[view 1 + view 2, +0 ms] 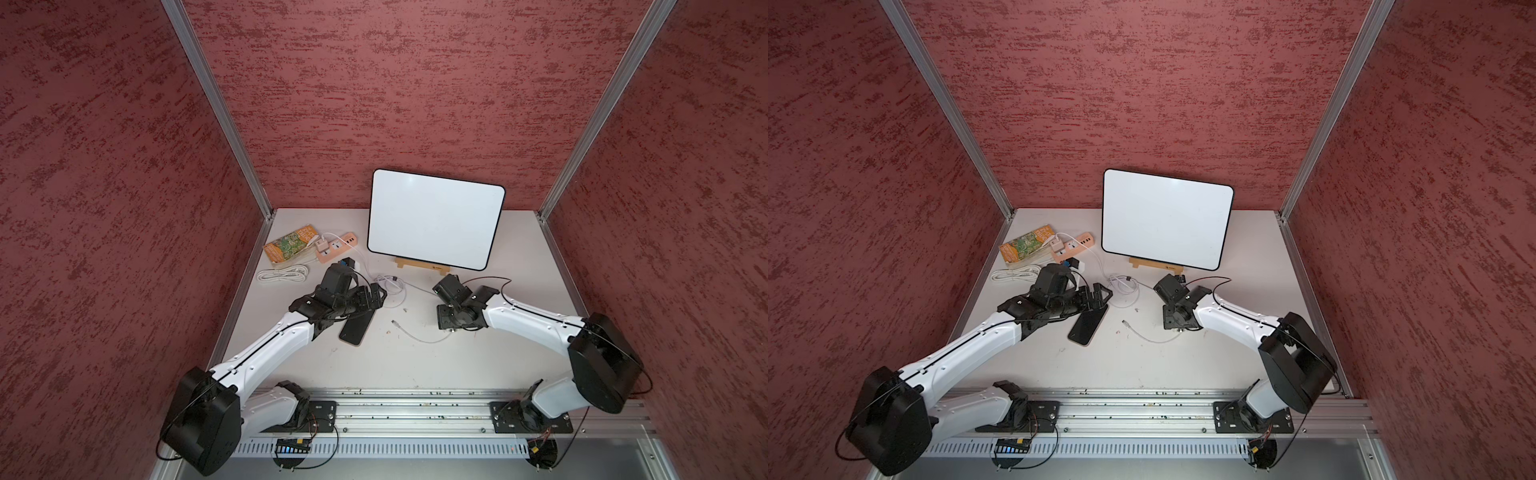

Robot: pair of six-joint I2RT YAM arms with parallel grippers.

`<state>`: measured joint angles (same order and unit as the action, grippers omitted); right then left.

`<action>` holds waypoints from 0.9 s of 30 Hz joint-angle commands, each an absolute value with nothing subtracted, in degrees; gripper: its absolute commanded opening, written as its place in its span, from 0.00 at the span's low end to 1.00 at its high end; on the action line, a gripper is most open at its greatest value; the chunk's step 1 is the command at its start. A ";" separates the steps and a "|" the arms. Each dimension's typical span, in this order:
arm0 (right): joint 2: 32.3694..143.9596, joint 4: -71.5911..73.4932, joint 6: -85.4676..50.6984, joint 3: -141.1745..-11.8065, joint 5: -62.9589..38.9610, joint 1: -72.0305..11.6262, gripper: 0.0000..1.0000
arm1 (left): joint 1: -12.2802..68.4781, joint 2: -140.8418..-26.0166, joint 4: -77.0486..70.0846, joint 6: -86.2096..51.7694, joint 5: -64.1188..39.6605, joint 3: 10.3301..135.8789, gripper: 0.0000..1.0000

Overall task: Plug the charging cable into the phone
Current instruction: Pick up the distractor from the center of the board.

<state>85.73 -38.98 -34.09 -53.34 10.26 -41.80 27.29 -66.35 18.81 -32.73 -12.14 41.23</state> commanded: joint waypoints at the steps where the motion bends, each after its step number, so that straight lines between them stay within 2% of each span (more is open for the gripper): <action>1: 83.76 -39.83 -33.63 -56.68 12.98 -42.27 0.42 | 26.92 -66.20 15.84 -33.53 -14.22 40.85 1.00; 11: 80.15 -41.31 -30.92 -62.41 10.98 -37.76 0.41 | 26.88 -66.26 9.45 -35.08 -19.00 40.60 1.00; 27: 76.88 -38.74 -28.31 -65.67 -0.08 -17.26 0.39 | 26.92 -69.77 8.99 -35.72 -22.68 46.22 1.00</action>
<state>78.04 -40.34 -29.12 -64.03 3.90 -20.60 27.16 -69.23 9.30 -35.40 -21.30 44.01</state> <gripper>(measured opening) 0.654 0.997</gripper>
